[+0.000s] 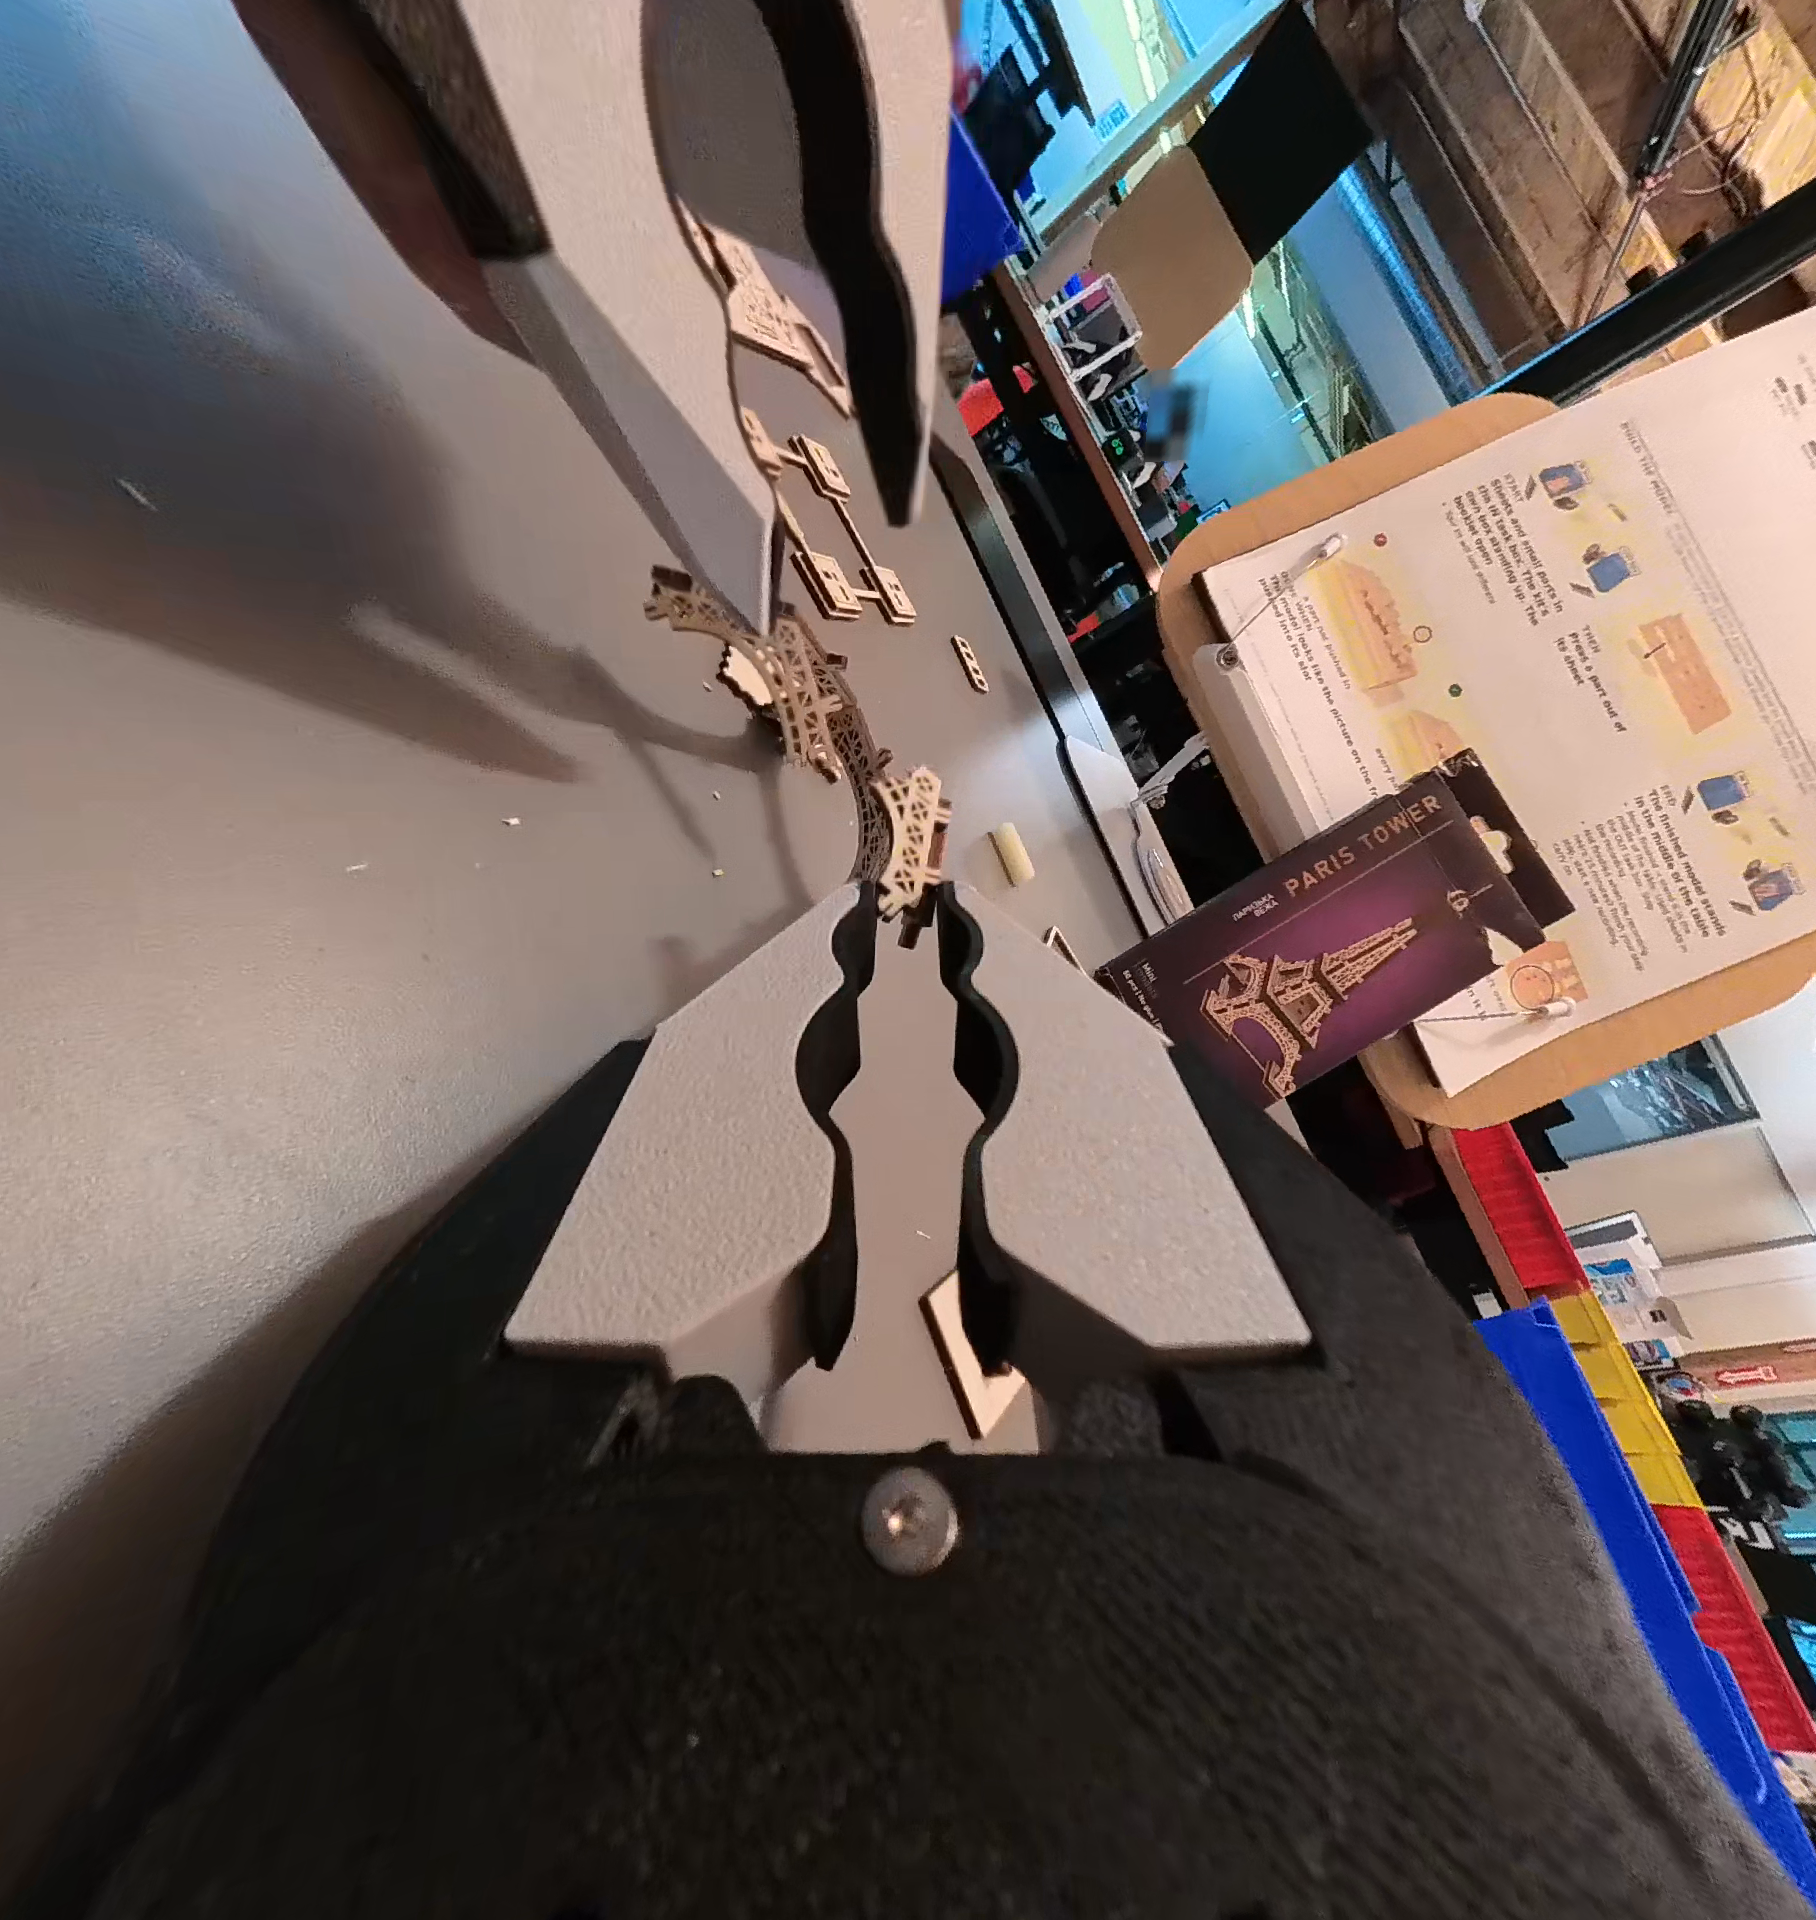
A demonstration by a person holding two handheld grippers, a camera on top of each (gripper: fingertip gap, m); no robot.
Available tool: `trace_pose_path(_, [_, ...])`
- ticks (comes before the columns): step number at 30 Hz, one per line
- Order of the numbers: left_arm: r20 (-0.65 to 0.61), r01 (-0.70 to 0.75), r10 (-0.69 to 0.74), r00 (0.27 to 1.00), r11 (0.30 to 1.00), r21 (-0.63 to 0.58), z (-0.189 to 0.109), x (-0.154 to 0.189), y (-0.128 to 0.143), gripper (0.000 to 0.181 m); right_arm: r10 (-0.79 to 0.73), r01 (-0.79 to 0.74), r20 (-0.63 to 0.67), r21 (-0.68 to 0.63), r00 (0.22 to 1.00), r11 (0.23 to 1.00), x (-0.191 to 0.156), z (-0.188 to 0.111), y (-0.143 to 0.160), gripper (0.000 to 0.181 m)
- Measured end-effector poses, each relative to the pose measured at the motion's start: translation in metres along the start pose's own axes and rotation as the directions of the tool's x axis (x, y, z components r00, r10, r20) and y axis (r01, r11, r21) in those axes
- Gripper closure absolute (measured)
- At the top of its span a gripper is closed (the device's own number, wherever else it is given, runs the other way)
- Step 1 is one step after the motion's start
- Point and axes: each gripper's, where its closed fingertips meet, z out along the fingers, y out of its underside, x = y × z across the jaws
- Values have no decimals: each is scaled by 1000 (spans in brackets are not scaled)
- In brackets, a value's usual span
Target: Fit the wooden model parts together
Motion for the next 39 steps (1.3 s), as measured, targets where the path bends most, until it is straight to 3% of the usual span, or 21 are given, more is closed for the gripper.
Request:
trace_pose_path(2, [-105, 149, -147, 984, 989, 12, -1, 15, -3, 151, 5, -5, -8, 4, 1000, 1000, 1, -1, 0, 172])
trace_pose_path(4, [-175, 370, -363, 915, 929, 13, -2, 25, -12, 155, 13, -13, -14, 4, 1000, 1000, 3, -1, 0, 172])
trace_pose_path(6, [-285, 614, -596, 751, 789, -34, -2, 38, -20, 153, 11, -11, -19, 4, 1000, 1000, 4, -1, 0, 172])
trace_pose_path(9, [-410, 868, -818, 403, 484, -112, 3, 46, -27, 150, 4, -4, -14, 12, 1000, 1000, 2, -1, -2, 172])
trace_pose_path(11, [-490, 946, -852, 186, 290, -145, 5, 44, -34, 155, 3, -3, -7, 20, 1000, 1000, 0, -1, -4, 172])
trace_pose_path(13, [-533, 973, -842, 89, 188, -134, 7, 40, -38, 170, -4, 4, 0, 27, 1000, 1000, -2, -1, -5, 172])
trace_pose_path(16, [-546, 985, -836, 56, 136, -108, 7, 35, -43, 179, -3, 2, 5, 36, 1000, 999, -2, -2, -6, 172])
trace_pose_path(18, [-532, 986, -845, 54, 129, -105, 10, 37, -44, 178, 6, -6, 7, 45, 1000, 999, -2, -2, -8, 172])
trace_pose_path(24, [-566, 992, -823, -41, 35, -123, 12, 38, -54, 175, 18, -18, 9, 74, 1000, 997, -1, -4, -12, 172])
trace_pose_path(35, [-542, 990, -839, -40, 40, -134, 12, 42, -50, 181, -8, 3, 67, 80, 998, 997, -11, -4, -13, 151])
trace_pose_path(39, [-497, 985, -866, 44, 121, -123, 12, 44, -43, 181, 34, -42, 184, 44, 982, 998, -19, -11, -2, 139])
